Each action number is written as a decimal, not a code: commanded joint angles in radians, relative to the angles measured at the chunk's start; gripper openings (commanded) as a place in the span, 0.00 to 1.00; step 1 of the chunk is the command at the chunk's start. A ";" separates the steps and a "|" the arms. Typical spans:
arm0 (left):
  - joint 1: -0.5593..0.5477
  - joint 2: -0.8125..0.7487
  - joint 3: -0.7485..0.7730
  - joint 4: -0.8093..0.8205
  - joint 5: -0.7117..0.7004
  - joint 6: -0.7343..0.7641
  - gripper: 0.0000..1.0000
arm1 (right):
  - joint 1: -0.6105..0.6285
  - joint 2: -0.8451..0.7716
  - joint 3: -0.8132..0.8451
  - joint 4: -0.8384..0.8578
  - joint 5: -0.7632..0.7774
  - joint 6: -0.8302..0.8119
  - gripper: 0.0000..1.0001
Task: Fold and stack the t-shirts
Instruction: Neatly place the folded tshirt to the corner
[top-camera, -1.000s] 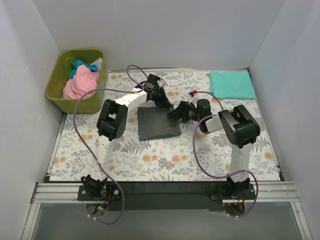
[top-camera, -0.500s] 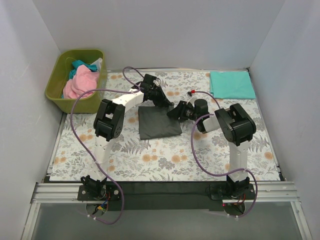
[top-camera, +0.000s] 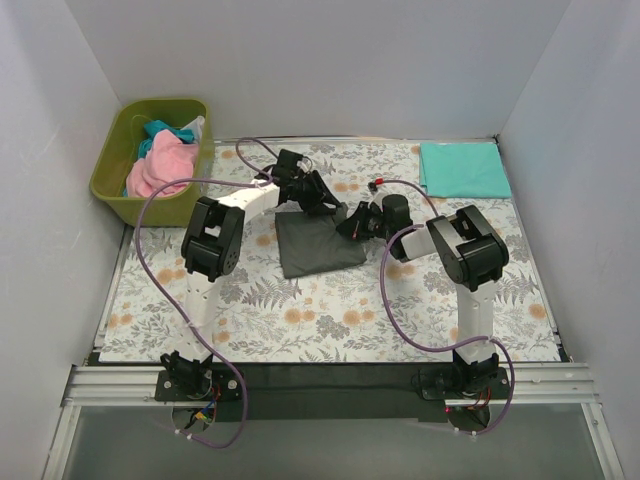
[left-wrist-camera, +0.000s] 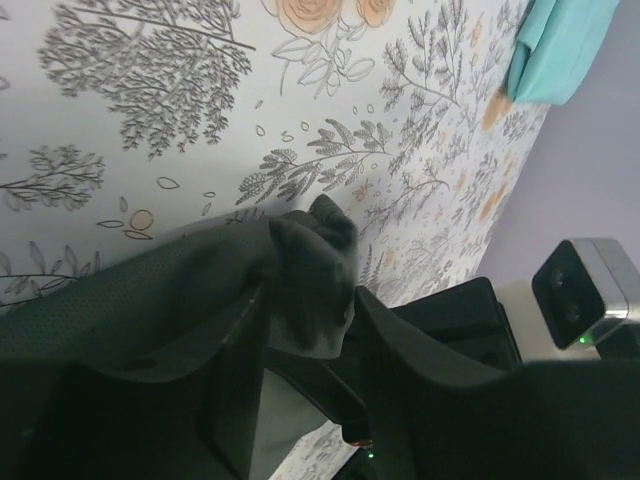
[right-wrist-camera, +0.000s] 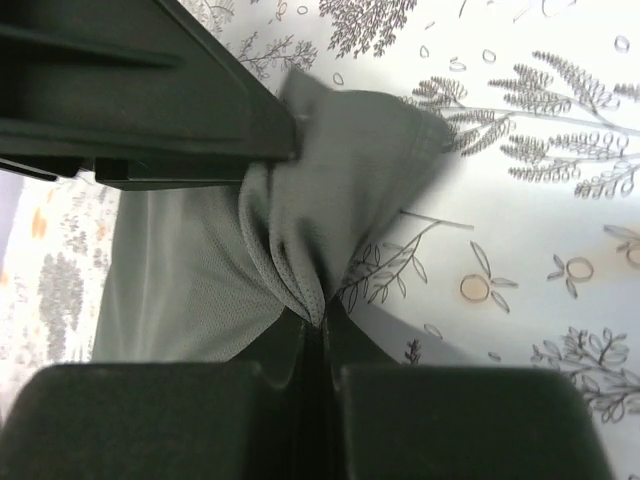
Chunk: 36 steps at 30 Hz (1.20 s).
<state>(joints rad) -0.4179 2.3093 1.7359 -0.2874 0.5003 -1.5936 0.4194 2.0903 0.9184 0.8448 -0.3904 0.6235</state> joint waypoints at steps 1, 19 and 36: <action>0.036 -0.114 0.027 -0.008 -0.025 0.062 0.39 | 0.004 -0.035 0.062 -0.192 0.076 -0.126 0.01; 0.134 -0.556 -0.335 -0.114 -0.163 0.532 0.87 | -0.174 0.031 0.614 -0.843 0.237 -0.754 0.01; 0.134 -0.582 -0.371 -0.150 -0.088 0.600 0.87 | -0.341 0.142 1.060 -1.107 0.222 -0.987 0.01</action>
<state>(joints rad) -0.2848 1.7706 1.3624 -0.4274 0.3927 -1.0180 0.0929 2.2280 1.8969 -0.2314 -0.1665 -0.2947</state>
